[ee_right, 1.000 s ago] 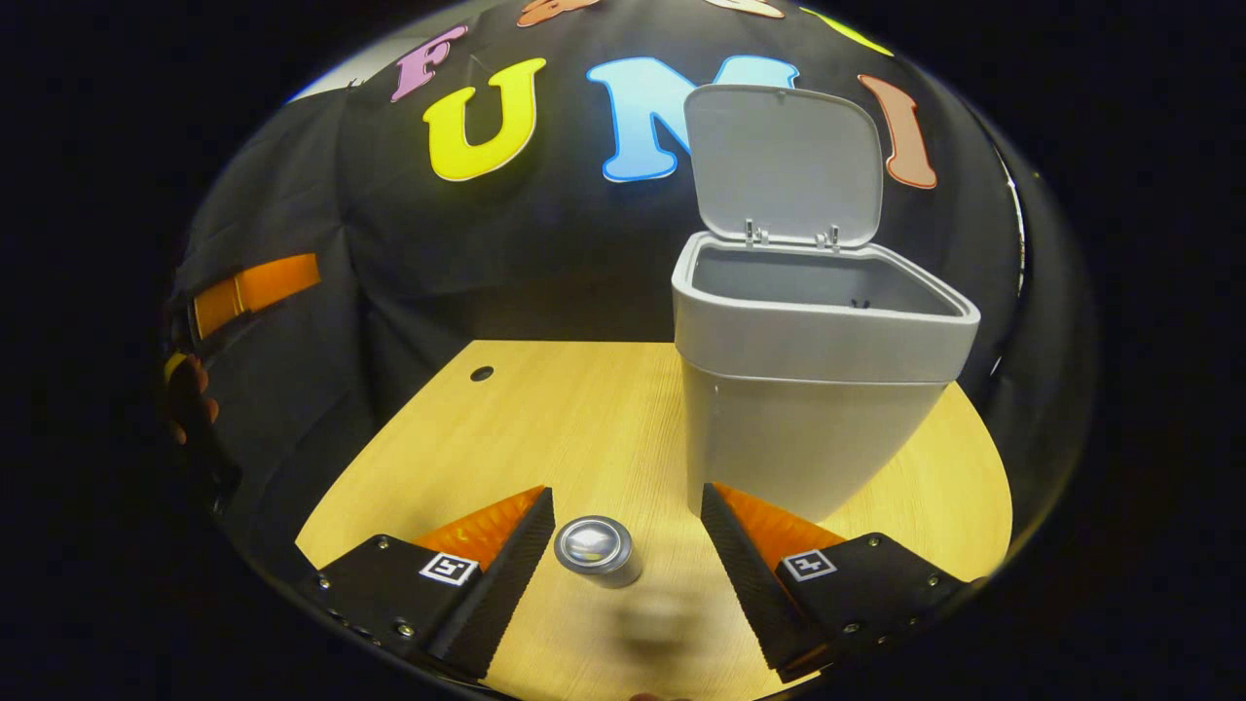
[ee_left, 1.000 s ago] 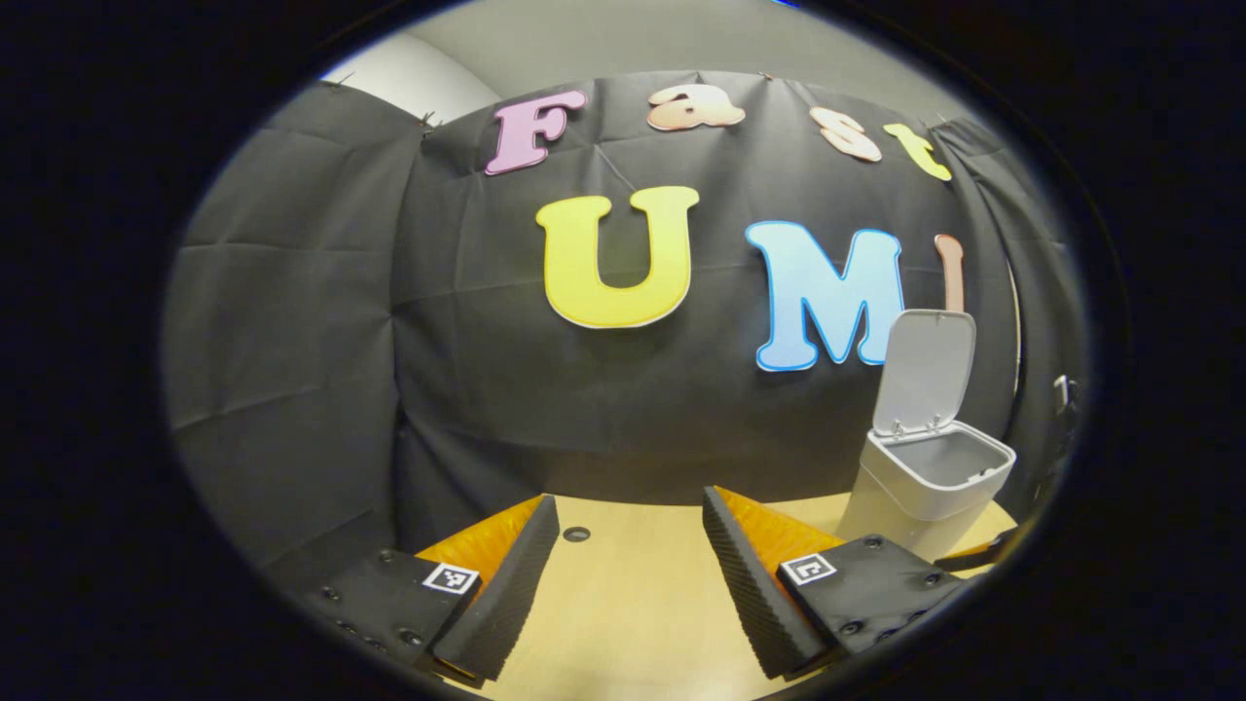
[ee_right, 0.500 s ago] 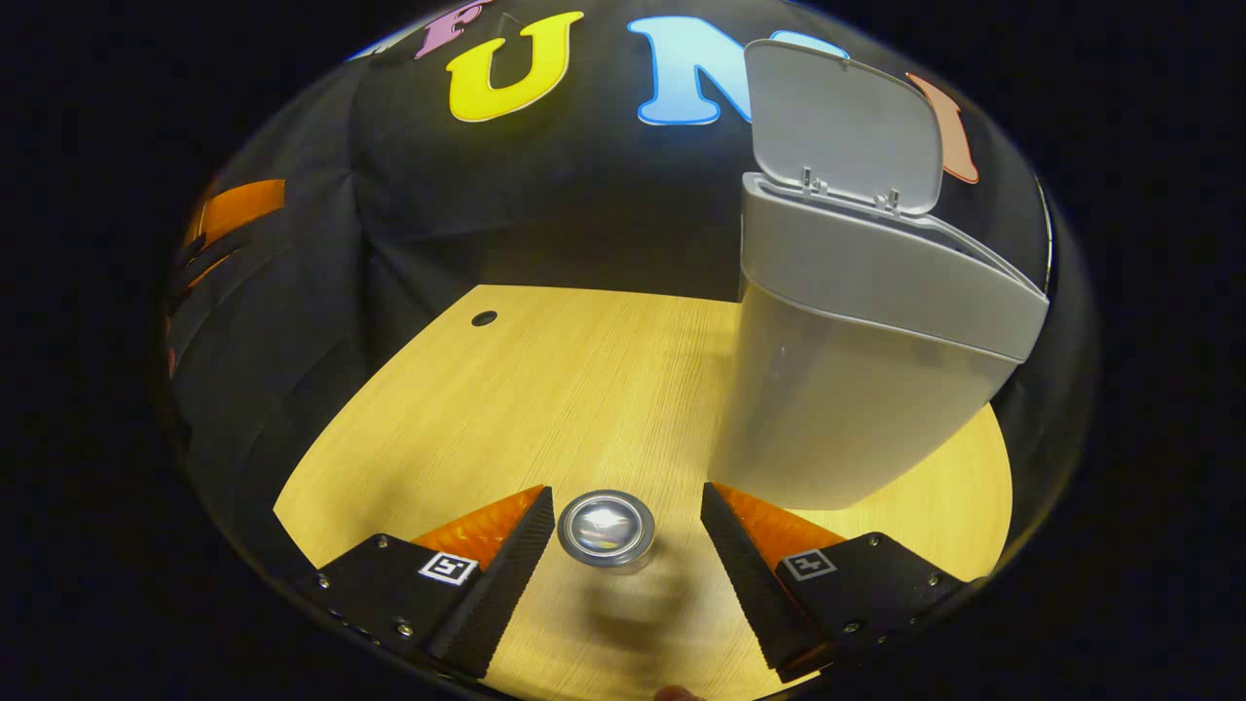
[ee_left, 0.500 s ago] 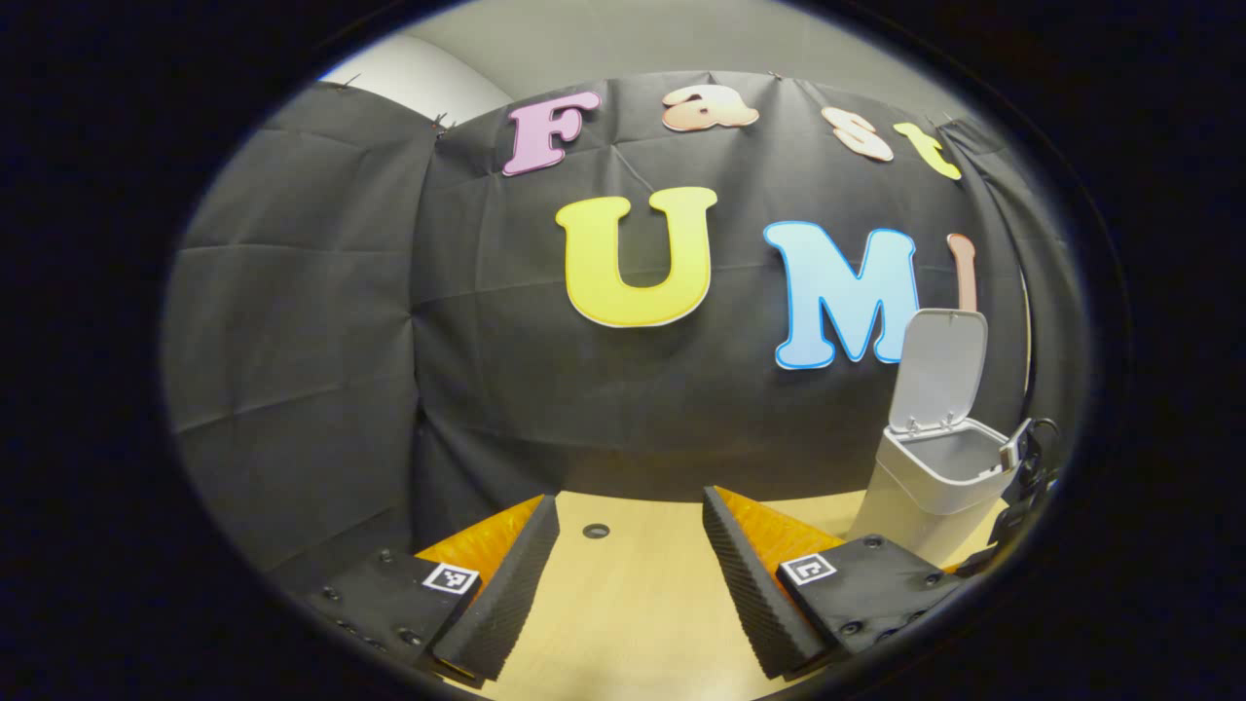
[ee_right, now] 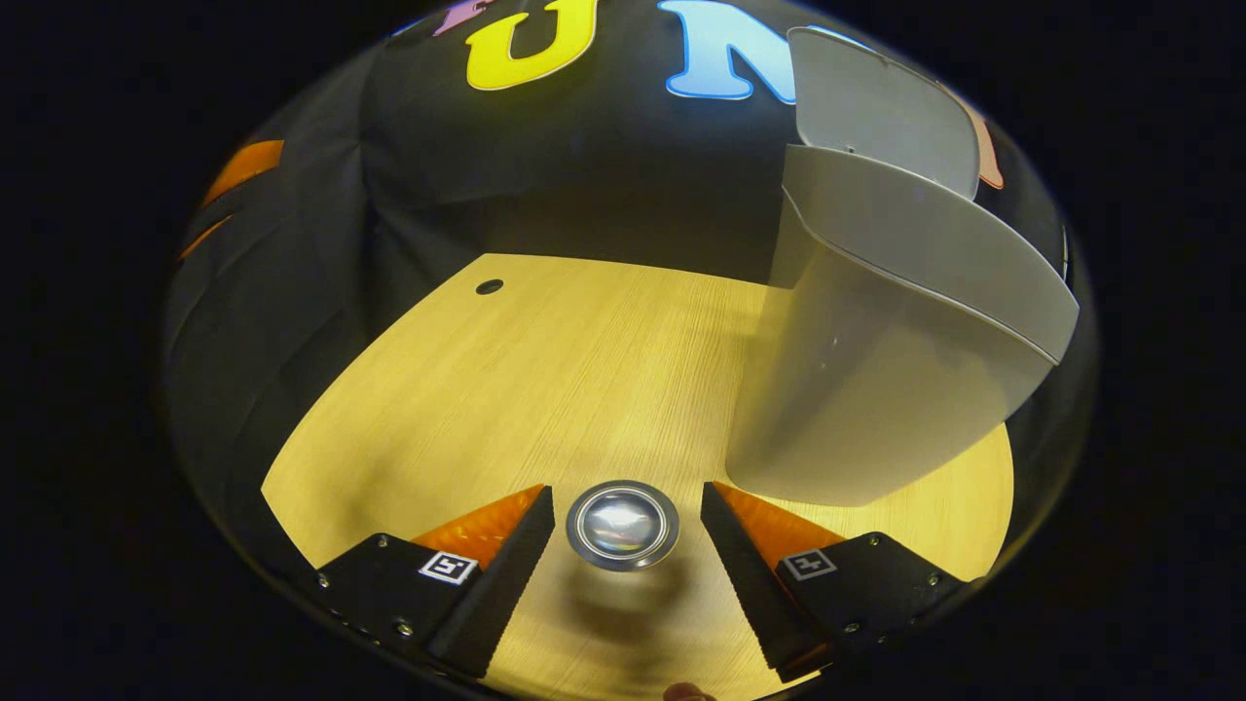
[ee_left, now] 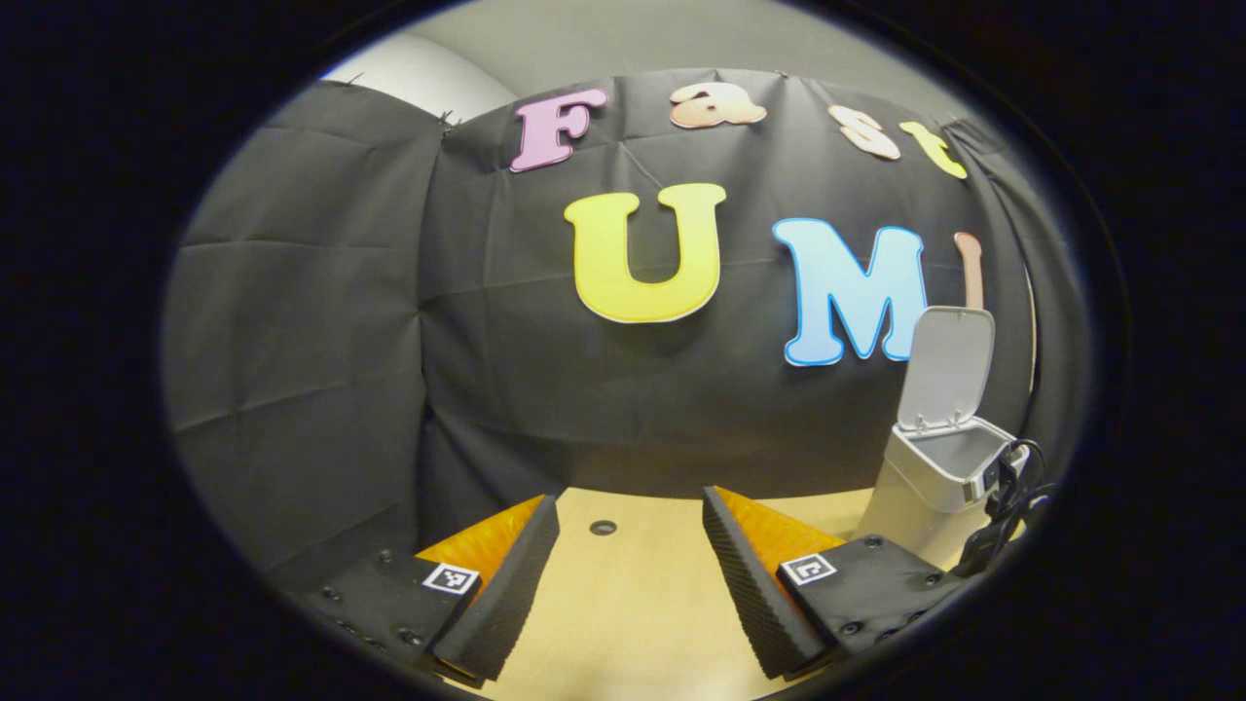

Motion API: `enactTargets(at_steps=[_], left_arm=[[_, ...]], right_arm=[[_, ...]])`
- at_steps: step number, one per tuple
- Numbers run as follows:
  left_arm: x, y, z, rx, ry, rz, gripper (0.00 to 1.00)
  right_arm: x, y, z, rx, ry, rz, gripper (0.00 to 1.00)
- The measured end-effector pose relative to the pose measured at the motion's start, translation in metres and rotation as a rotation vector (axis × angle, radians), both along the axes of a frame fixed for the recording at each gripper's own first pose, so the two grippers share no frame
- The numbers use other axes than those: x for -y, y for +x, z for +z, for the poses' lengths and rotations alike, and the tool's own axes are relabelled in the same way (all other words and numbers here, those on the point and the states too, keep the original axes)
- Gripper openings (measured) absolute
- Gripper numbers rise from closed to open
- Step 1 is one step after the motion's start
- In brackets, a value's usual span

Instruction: Press the lid of the desktop garbage bin to open it, pick up the crumpled paper on the desktop and throw it into the bin, then pick up the pop can on the desktop and drop it into the bin, and finally close the garbage bin lid.

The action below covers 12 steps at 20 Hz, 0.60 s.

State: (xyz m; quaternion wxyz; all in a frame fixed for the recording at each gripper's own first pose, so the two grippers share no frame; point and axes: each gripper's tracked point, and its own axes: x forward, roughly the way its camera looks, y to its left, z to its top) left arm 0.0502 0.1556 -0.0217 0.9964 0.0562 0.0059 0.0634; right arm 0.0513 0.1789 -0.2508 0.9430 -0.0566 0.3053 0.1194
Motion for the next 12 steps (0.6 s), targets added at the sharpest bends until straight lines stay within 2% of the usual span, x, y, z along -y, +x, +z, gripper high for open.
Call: enactTargets(at_steps=[12], left_arm=[[0.001,-0.002,-0.002,-0.008,-0.012,0.012,0.92]], right_arm=[[-0.001,-0.001,-0.031,-0.065,-0.048,-0.007,0.98]])
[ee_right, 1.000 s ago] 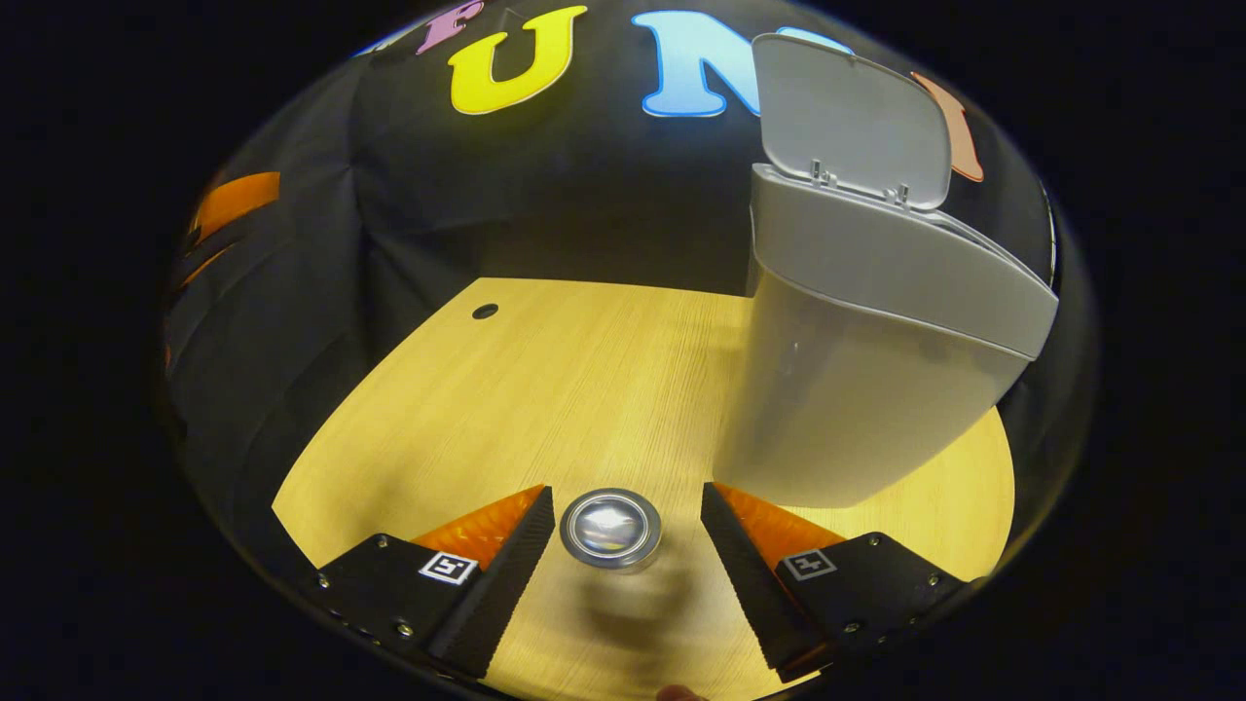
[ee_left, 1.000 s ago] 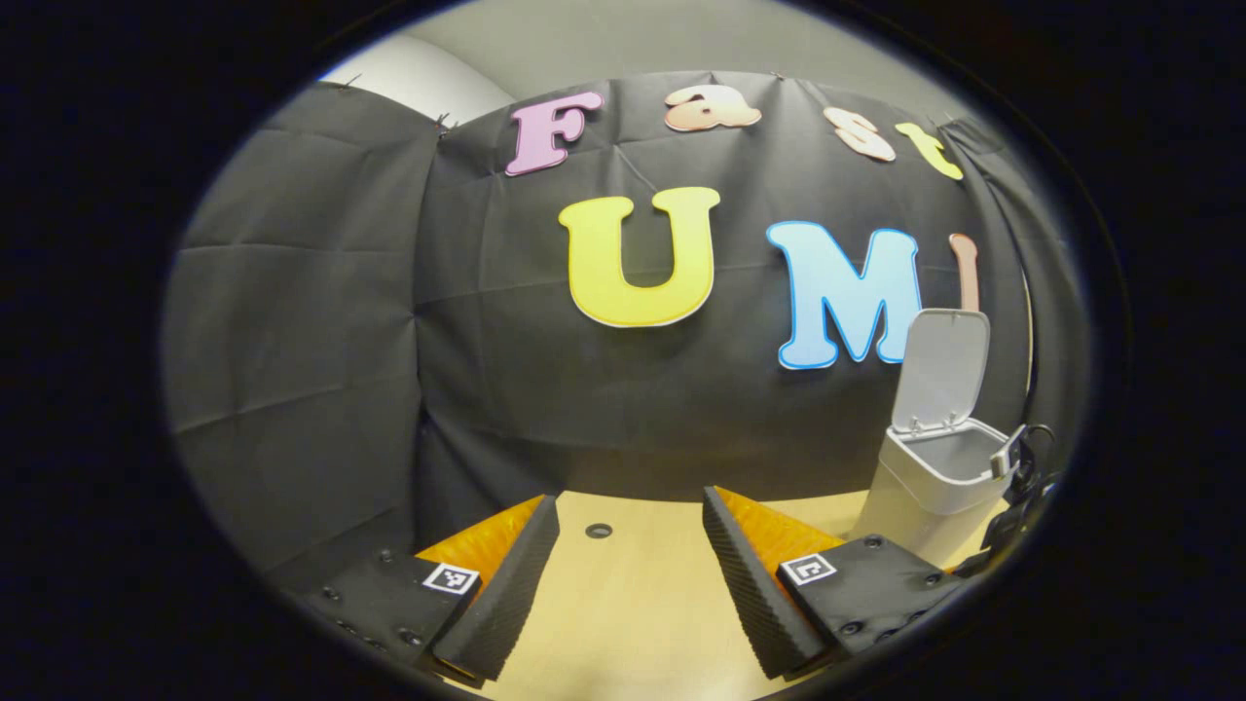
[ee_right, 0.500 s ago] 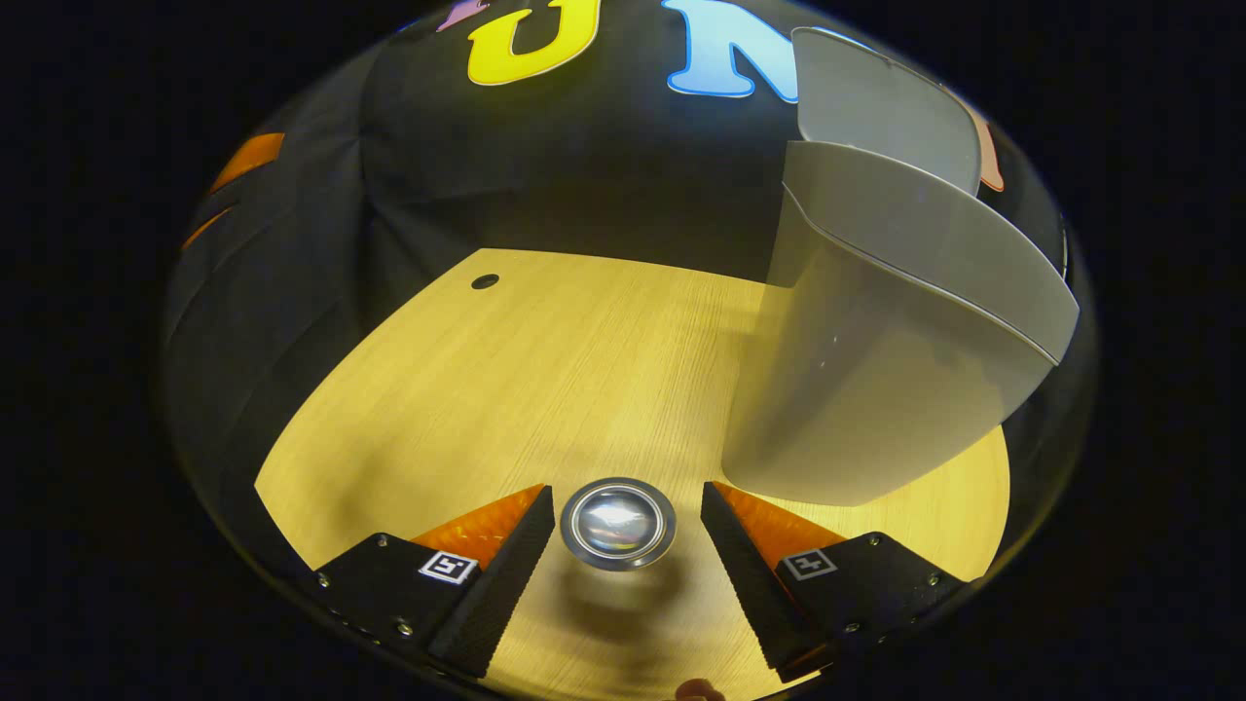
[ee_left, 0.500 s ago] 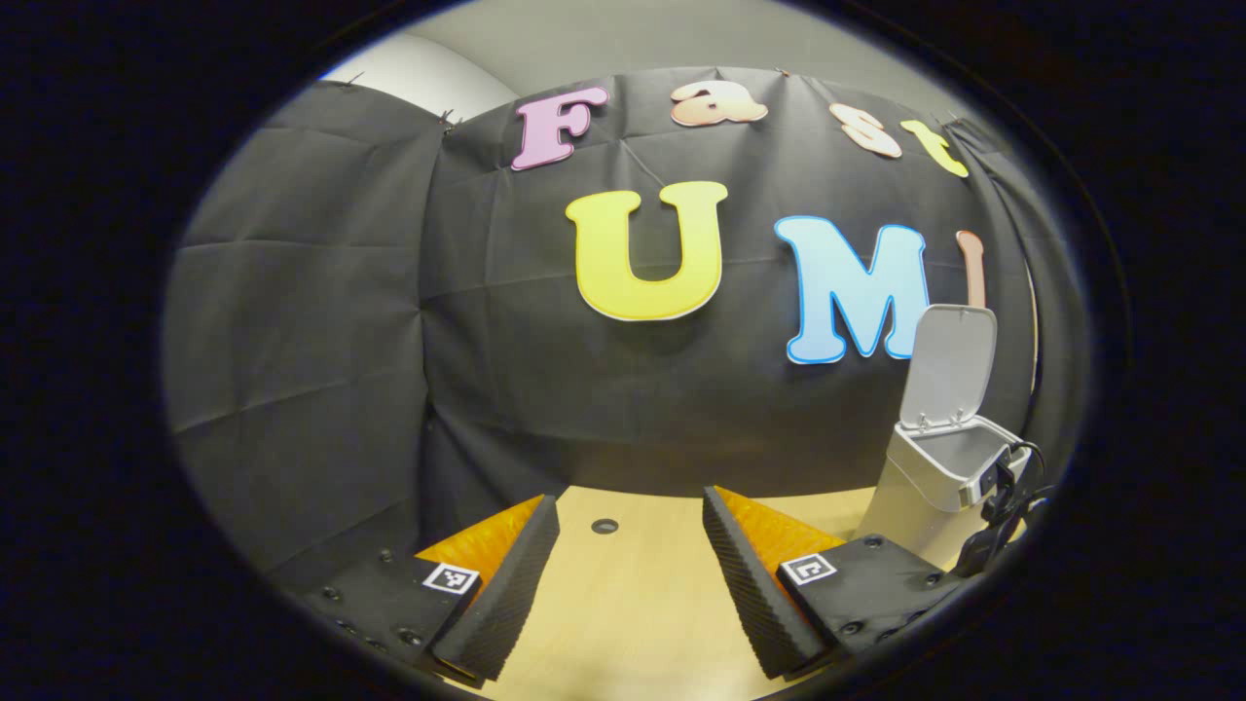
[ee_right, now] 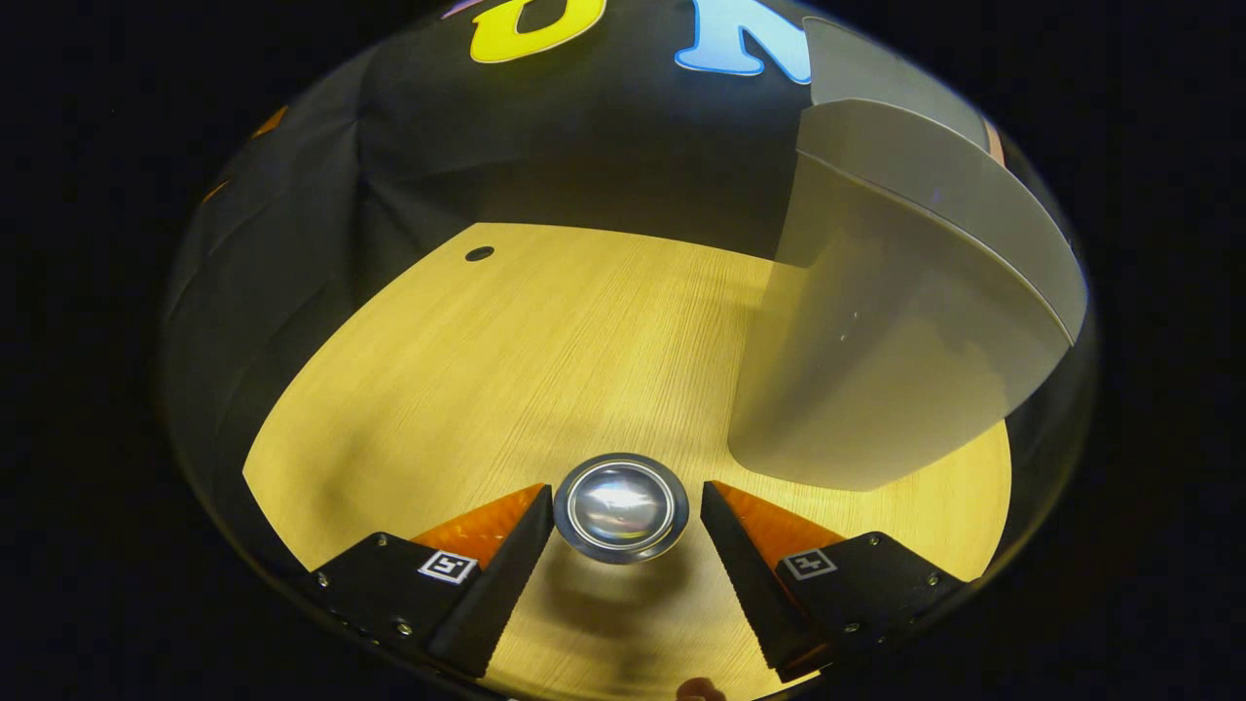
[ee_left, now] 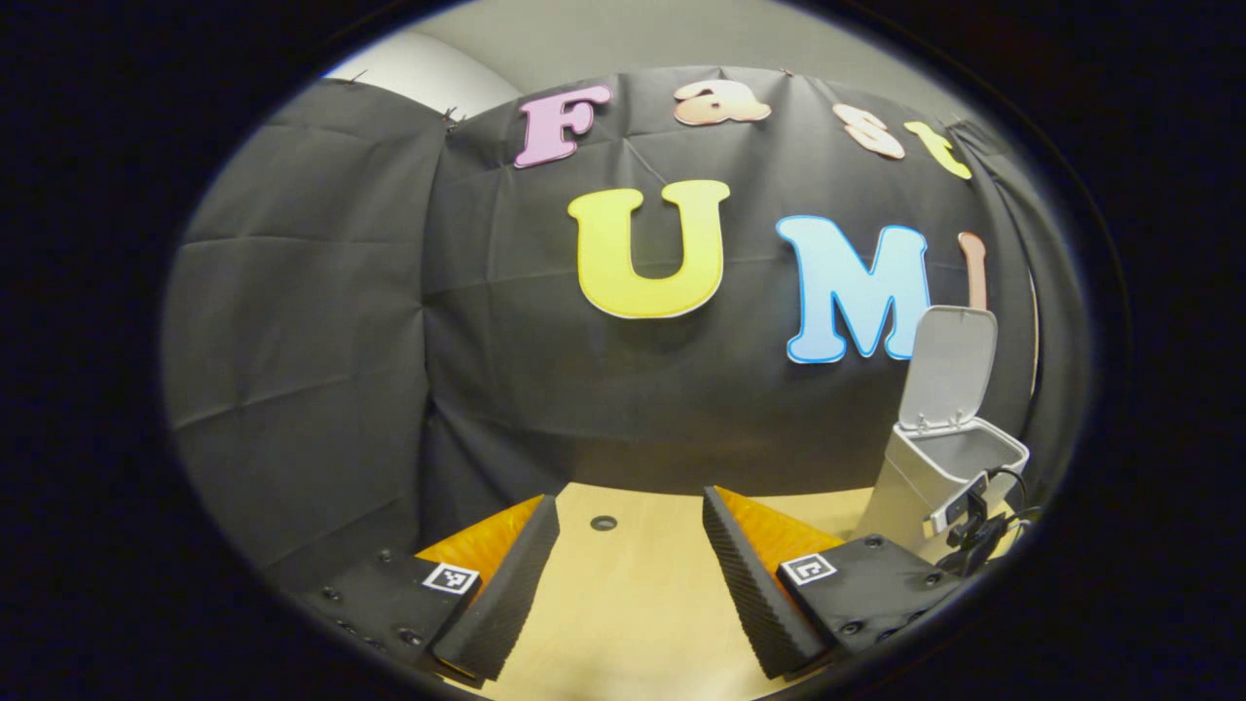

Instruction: Press the lid of the desktop garbage bin to open it, pick up the crumpled paper on the desktop and throw it into the bin, then pick up the pop can on the desktop and drop it into the bin, and finally close the garbage bin lid.

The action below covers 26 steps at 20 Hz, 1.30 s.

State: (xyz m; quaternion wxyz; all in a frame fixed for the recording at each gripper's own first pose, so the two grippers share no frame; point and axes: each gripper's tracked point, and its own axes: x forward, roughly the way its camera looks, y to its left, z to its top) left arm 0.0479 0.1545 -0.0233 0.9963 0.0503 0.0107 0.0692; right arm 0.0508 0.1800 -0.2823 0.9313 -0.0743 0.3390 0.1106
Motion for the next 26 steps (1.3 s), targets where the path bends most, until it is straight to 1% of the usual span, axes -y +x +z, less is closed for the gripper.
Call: enactTargets(at_steps=[2,4,5,8,11,16,21,26], left_arm=[[-0.003,-0.002,0.0,-0.001,-0.001,0.007,0.92],[-0.005,-0.003,-0.001,-0.004,-0.006,0.012,0.92],[-0.006,-0.004,-0.001,-0.005,-0.009,0.014,0.93],[-0.006,-0.006,-0.004,-0.011,-0.02,0.015,0.97],[-0.004,-0.004,-0.006,-0.015,-0.03,0.011,1.0],[0.002,-0.001,-0.008,-0.021,-0.031,-0.009,1.0],[0.018,0.008,-0.004,-0.022,-0.002,-0.059,1.0],[0.037,0.014,-0.006,-0.035,-0.007,-0.116,1.0]], right_arm=[[0.003,0.002,-0.003,-0.005,-0.021,-0.002,0.98],[0.002,0.0,-0.006,-0.009,-0.02,-0.008,0.97],[0.001,0.001,-0.008,-0.016,-0.021,-0.011,0.84],[0.003,0.0,-0.003,-0.014,-0.026,-0.011,0.83],[0.004,0.002,0.008,0.013,0.002,-0.015,0.83],[0.006,0.011,0.043,0.112,0.026,-0.033,0.83],[0.01,0.018,0.088,0.228,0.026,-0.039,0.83],[0.007,0.017,0.14,0.316,0.125,-0.069,0.83]])
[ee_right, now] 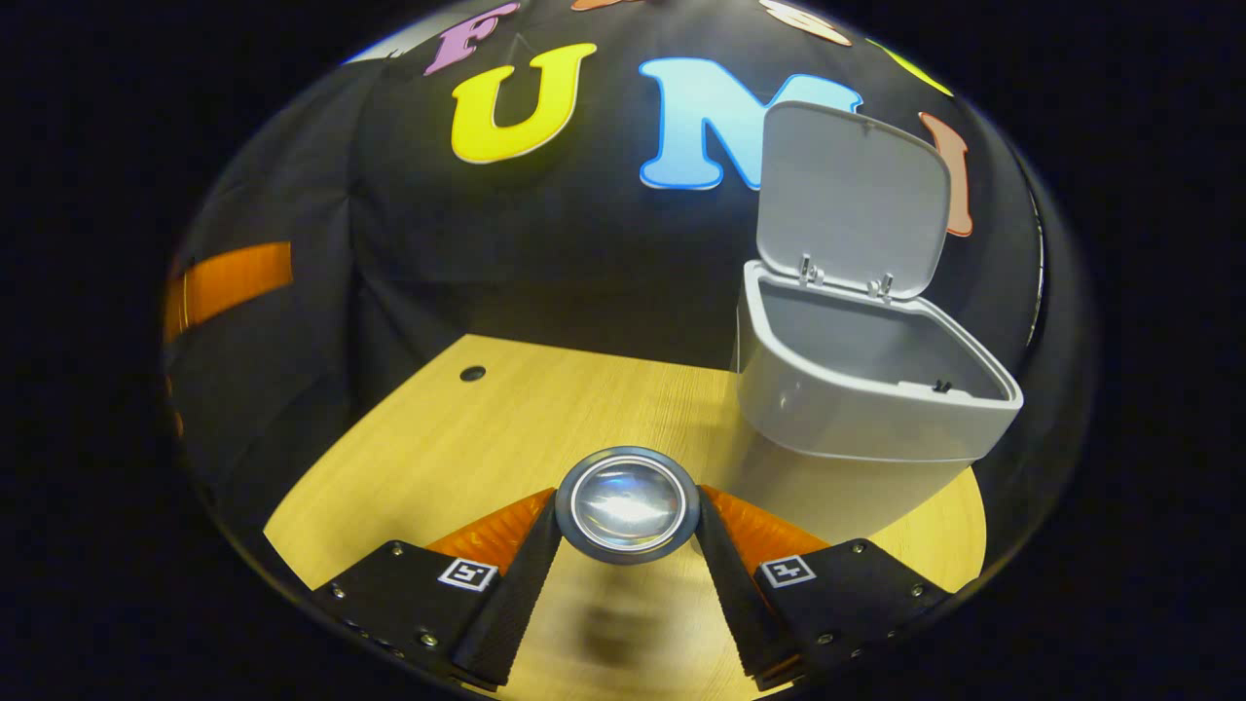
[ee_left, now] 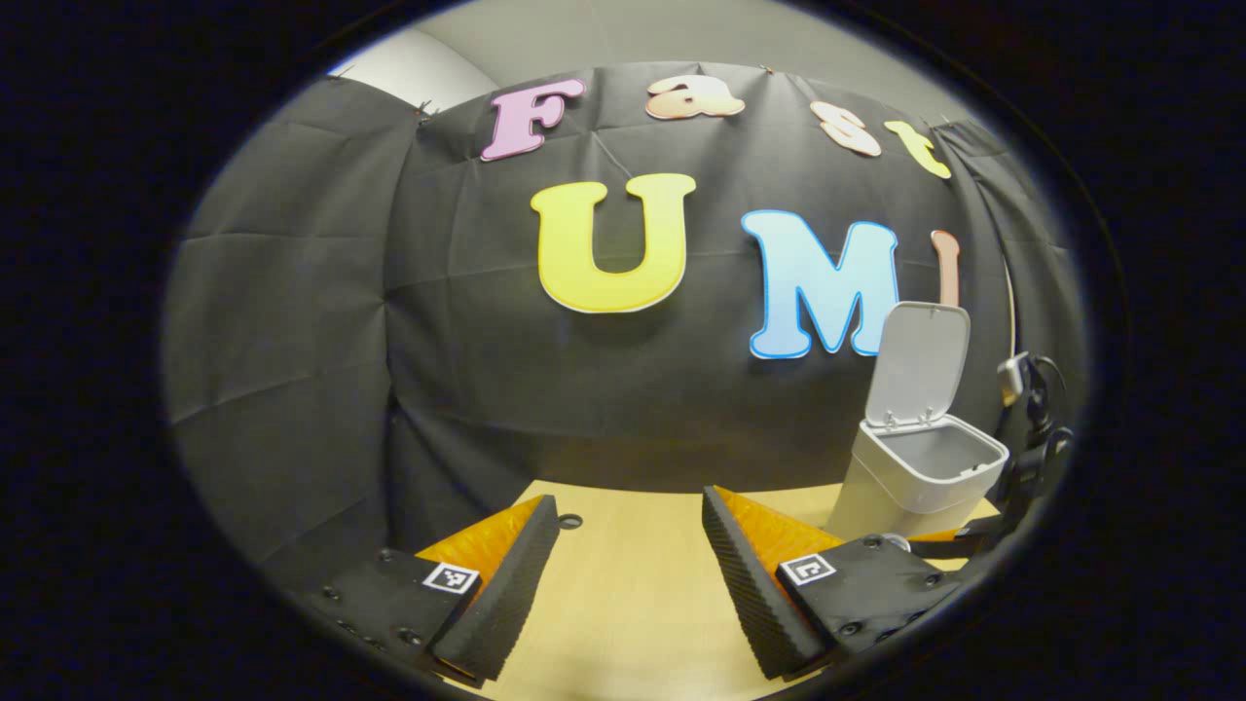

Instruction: Press the lid of the desktop garbage bin to open it, pick up the crumpled paper on the desktop and throw it into the bin, then pick up the pop can on the desktop and drop it into the bin, and finally close the garbage bin lid.

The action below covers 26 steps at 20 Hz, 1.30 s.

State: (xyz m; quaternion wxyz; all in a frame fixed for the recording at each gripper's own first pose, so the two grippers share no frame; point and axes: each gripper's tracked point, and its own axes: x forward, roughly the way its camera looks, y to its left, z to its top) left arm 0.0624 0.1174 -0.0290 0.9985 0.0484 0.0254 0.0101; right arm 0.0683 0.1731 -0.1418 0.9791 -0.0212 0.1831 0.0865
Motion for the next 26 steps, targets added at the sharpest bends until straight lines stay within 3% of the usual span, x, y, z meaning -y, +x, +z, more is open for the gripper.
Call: enactTargets(at_steps=[8,11,16,17,18,22,23,26], left_arm=[[0.015,0.008,-0.001,-0.008,0.014,-0.034,0.97],[0.022,0.01,0.002,-0.004,0.016,-0.043,1.0],[0.036,0.013,0.0,-0.008,0.002,-0.056,1.0],[0.039,0.013,-0.001,-0.01,-0.001,-0.058,1.0],[0.04,0.013,0.0,-0.009,-0.005,-0.061,1.0],[0.046,0.016,0.003,-0.002,-0.003,-0.06,1.0],[0.047,0.017,0.004,-0.001,-0.003,-0.061,0.92],[0.05,0.015,0.004,0.003,-0.009,-0.056,0.98]], right_arm=[[0.009,0.002,0.101,0.187,0.015,0.011,0.83],[0.018,0.004,0.138,0.266,0.008,0.014,0.83],[0.047,0.008,0.185,0.358,0.02,-0.029,0.83],[0.055,0.01,0.19,0.366,0.017,-0.042,0.79],[0.065,0.012,0.194,0.376,0.016,-0.055,0.83],[0.099,0.02,0.195,0.374,-0.004,-0.113,0.82],[0.107,0.022,0.191,0.363,-0.007,-0.124,0.82],[0.13,0.029,0.175,0.317,-0.032,-0.16,0.82]])
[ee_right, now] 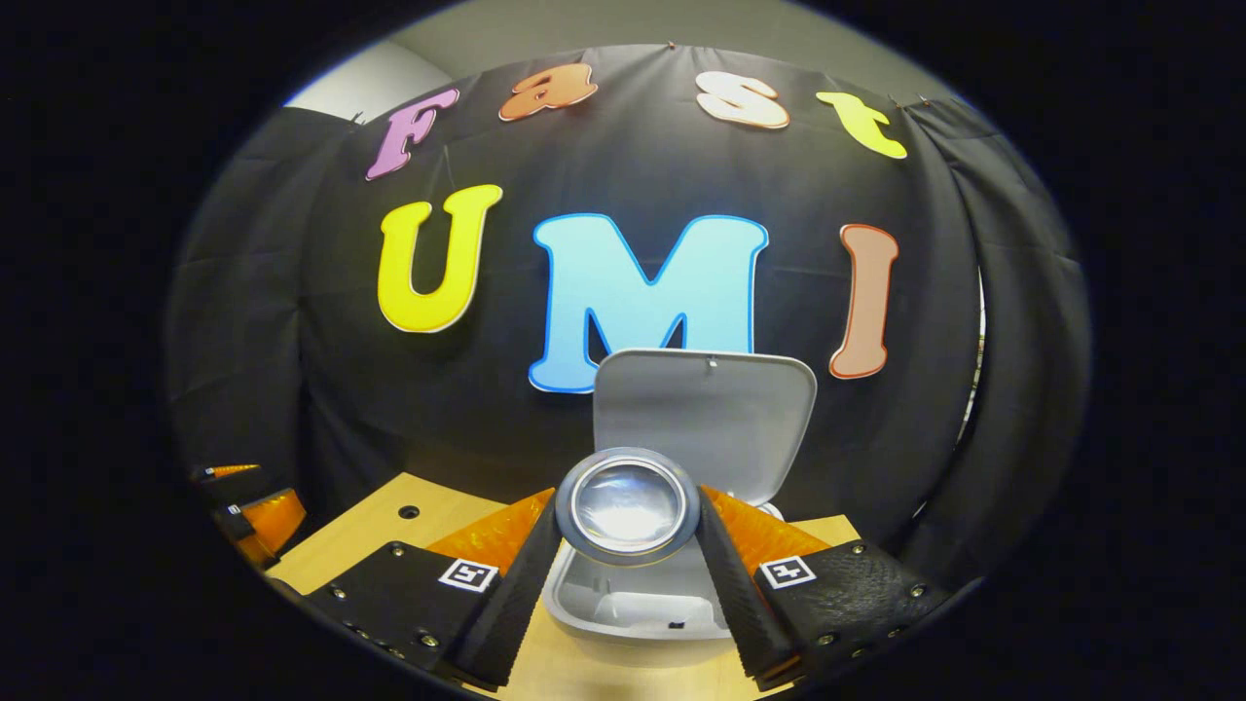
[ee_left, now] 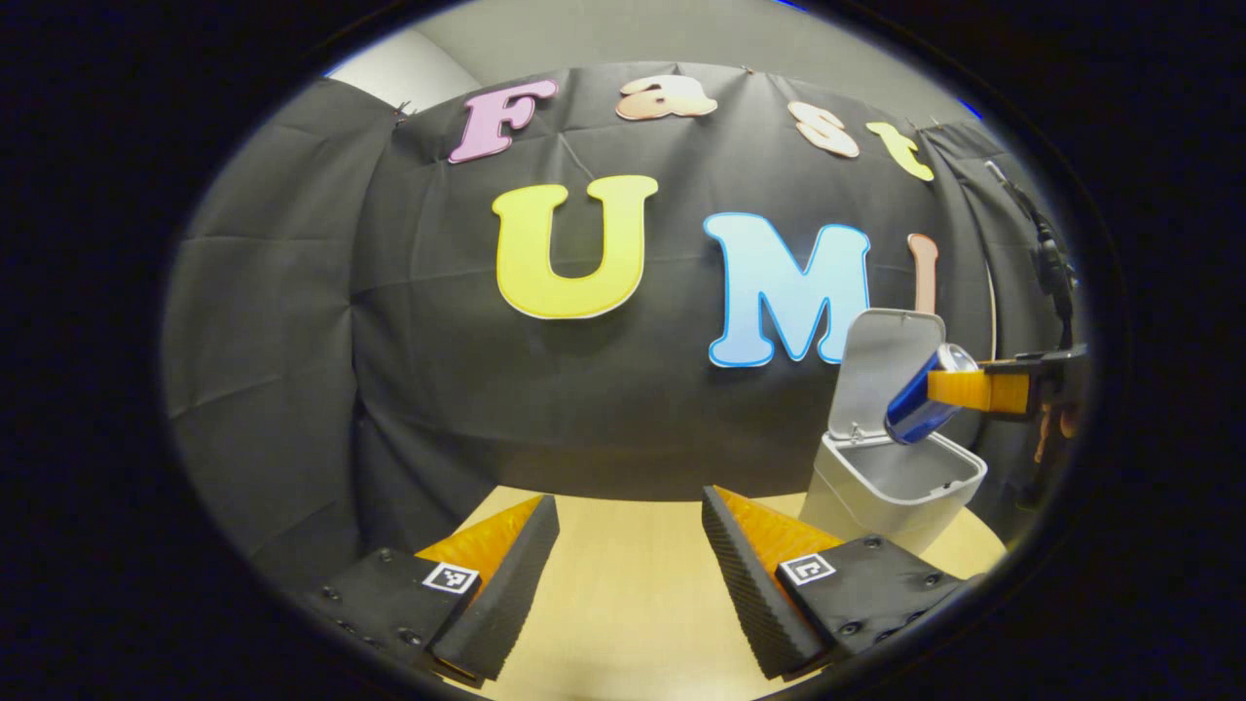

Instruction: Press the lid of the desktop garbage bin to open it, pick up the crumpled paper on the desktop and throw it into the bin, then pick up the pop can on the desktop and drop it into the bin, and finally close the garbage bin lid.

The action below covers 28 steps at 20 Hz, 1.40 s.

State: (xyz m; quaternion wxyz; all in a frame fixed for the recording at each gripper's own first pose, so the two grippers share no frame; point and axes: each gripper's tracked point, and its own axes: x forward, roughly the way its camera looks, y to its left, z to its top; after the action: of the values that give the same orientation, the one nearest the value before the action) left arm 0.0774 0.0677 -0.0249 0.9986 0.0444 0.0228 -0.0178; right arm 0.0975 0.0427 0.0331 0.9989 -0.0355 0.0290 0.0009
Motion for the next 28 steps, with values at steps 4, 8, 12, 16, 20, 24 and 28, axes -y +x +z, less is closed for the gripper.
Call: enactTargets(at_steps=[4,8,12,16,20,24,28], left_arm=[[0.0,-0.001,0.002,0.004,0.005,0.011,1.0],[0.0,-0.002,0.004,0.01,0.02,0.028,1.0],[0.0,0.0,0.005,0.015,0.033,0.039,1.0],[0.001,0.003,0.003,0.008,0.033,0.048,1.0],[0.001,0.005,-0.001,-0.003,0.022,0.053,1.0],[-0.001,0.006,-0.003,-0.01,0.021,0.06,1.0],[0.0,0.007,-0.006,-0.016,0.017,0.059,1.0]], right_arm=[[0.017,0.014,-0.03,-0.076,-0.011,-0.03,0.83],[0.032,0.022,-0.062,-0.142,0.017,-0.04,0.83],[0.041,0.031,-0.085,-0.194,0.051,-0.052,0.83],[0.045,0.036,-0.102,-0.232,0.058,-0.052,0.83],[0.048,0.042,-0.119,-0.269,0.06,-0.055,0.83],[0.05,0.045,-0.126,-0.279,0.064,-0.067,0.83],[0.049,0.047,-0.125,-0.275,0.053,-0.061,0.83]])
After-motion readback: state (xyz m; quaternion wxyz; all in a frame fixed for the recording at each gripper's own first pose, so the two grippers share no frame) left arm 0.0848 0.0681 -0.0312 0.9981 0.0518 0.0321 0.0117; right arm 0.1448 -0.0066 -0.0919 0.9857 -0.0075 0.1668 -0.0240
